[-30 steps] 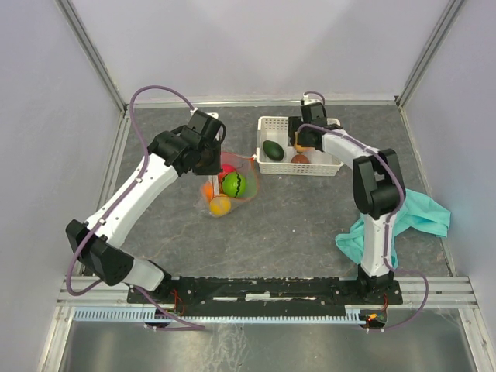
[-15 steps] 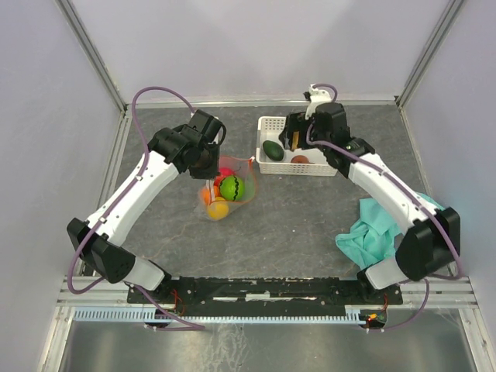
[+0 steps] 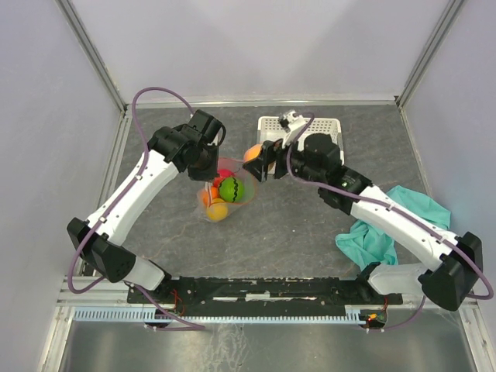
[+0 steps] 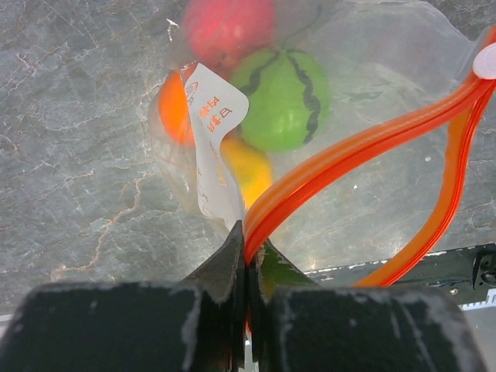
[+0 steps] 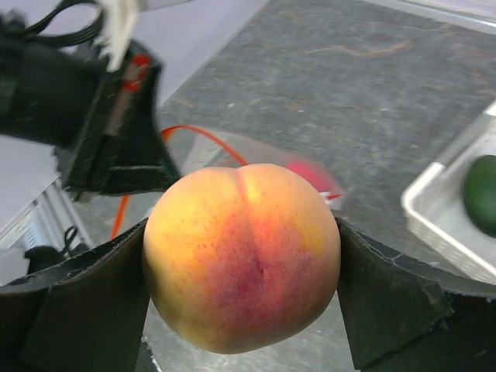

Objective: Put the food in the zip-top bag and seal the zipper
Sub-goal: Place the fake fruit in the zipper food storage bag.

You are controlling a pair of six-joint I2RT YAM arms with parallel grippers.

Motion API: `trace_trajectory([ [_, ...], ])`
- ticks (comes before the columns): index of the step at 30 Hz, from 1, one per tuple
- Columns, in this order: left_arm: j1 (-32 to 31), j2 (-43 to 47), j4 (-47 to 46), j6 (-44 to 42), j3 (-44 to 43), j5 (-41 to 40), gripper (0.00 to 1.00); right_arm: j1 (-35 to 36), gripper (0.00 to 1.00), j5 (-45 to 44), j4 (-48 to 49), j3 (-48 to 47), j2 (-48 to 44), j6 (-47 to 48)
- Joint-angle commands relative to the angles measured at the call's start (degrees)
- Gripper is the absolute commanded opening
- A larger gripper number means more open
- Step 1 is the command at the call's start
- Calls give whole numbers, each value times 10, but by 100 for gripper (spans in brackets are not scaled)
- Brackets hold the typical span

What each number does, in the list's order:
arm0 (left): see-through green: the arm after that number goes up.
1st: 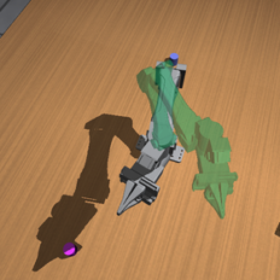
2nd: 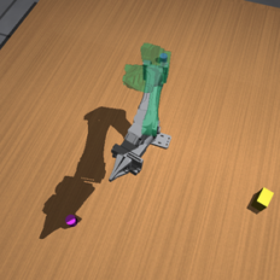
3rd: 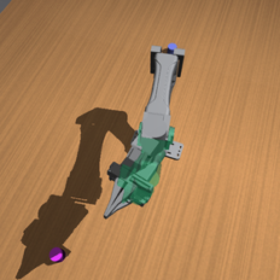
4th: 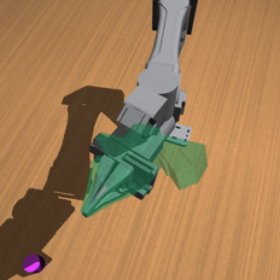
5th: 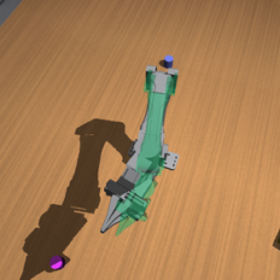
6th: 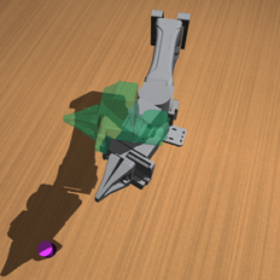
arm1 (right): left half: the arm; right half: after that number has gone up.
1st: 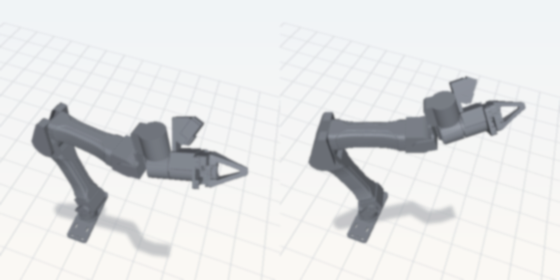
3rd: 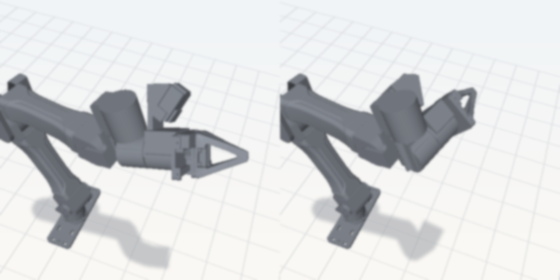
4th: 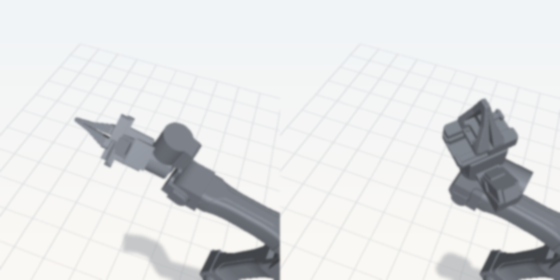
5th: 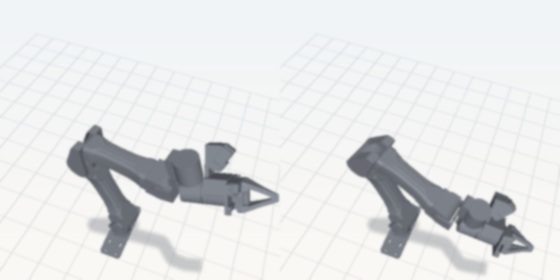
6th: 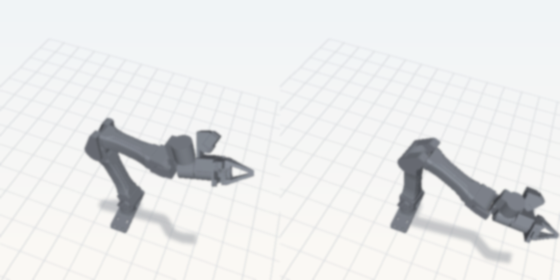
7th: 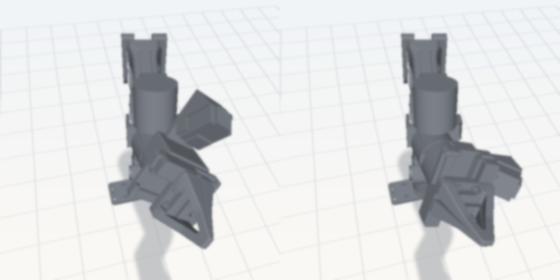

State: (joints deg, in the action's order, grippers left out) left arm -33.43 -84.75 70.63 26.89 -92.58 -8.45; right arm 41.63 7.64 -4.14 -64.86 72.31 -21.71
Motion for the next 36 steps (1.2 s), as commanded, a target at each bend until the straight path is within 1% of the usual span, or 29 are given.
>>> trace_trajectory([
  [1, 4, -2, 1, -26, -28, 17, 3, 50, 62, 1, 112, 21, 0, -23],
  [7, 4, -1, 1, -25, -26, 23, 3, 87, 65, -27, 145, 26, 43, -19],
  [15, 3, 1, -4, -23, -21, 26, 3, 103, 73, -31, 164, 30, 107, -30],
  [19, 3, 2, -7, -23, -17, 28, 3, 104, 80, -48, 167, 39, 123, -41],
  [23, 3, 4, -12, -22, -10, 30, 3, 104, 88, -40, 164, 31, 137, -54],
  [29, 3, 6, -14, -22, -7, 28, 3, 104, 99, -44, 142, 20, 127, -55],
  [36, 3, 15, -19, -19, 7, 29, 3, 103, 99, -43, 84, 2, 91, -44],
])
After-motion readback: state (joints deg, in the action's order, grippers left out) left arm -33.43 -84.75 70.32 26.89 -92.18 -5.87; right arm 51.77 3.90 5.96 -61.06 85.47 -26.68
